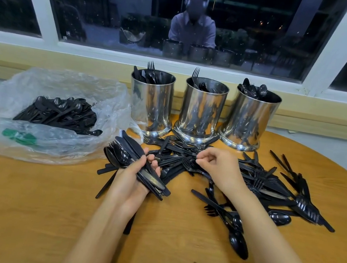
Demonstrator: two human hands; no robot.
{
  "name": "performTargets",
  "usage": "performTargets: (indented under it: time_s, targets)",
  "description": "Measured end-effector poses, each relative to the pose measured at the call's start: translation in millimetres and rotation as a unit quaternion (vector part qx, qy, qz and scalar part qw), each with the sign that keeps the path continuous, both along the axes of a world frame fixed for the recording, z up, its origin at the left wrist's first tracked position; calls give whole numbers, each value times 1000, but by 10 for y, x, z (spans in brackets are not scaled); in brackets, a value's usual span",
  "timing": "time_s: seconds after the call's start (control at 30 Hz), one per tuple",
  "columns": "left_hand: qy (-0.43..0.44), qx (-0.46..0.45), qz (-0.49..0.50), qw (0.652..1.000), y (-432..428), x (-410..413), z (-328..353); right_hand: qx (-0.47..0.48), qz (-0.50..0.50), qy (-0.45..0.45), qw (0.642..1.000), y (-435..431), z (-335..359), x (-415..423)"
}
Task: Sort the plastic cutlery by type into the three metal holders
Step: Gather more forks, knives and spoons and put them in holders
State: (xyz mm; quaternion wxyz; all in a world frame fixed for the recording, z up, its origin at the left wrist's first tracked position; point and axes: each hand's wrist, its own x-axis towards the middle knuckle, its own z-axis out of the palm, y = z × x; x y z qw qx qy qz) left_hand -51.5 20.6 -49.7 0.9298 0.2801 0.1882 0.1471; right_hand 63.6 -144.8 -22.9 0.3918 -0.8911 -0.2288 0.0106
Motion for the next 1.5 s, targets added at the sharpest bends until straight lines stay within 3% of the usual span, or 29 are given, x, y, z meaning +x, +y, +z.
performTargets:
  time_s: [0.17, 0.33, 0.5, 0.8, 0.9, 1.0, 1.07, 1.17, 1.3, 1.5]
  targets:
    - [2, -4, -11, 1000, -10, 8, -2, -187, -16, -21, 982, -45, -105, 56]
    - [2, -6, -16, 1000, -20, -2, 1, -268, -27, -42, 962, -105, -141, -29]
    - [6, -7, -17, 1000, -33, 1, 10, -183, -55, -85, 978, -157, -155, -79]
    - [22, 4, -24, 999, -85, -2, 22, -115, -19, -160, 980, -46, -169, -121]
    - [24, 3, -25, 999, -92, -14, 32, -28, -52, -225, 973, -43, -127, -185]
    - [25, 2, -26, 999, -118, -27, 49, 93, -51, -158, 982, -8, -99, -266]
    - [24, 4, -24, 999, -141, -26, 54, 144, -17, -30, 989, 38, -89, -354]
    - [28, 21, -29, 999, -169, -24, 51, 228, 28, 117, 966, 142, -75, -514]
    - [23, 60, -47, 997, -200, -37, 52, 226, 23, 98, 969, 272, -106, -637]
    - [10, 49, -46, 998, -213, -25, 80, 223, 43, 82, 970, 348, -175, -707]
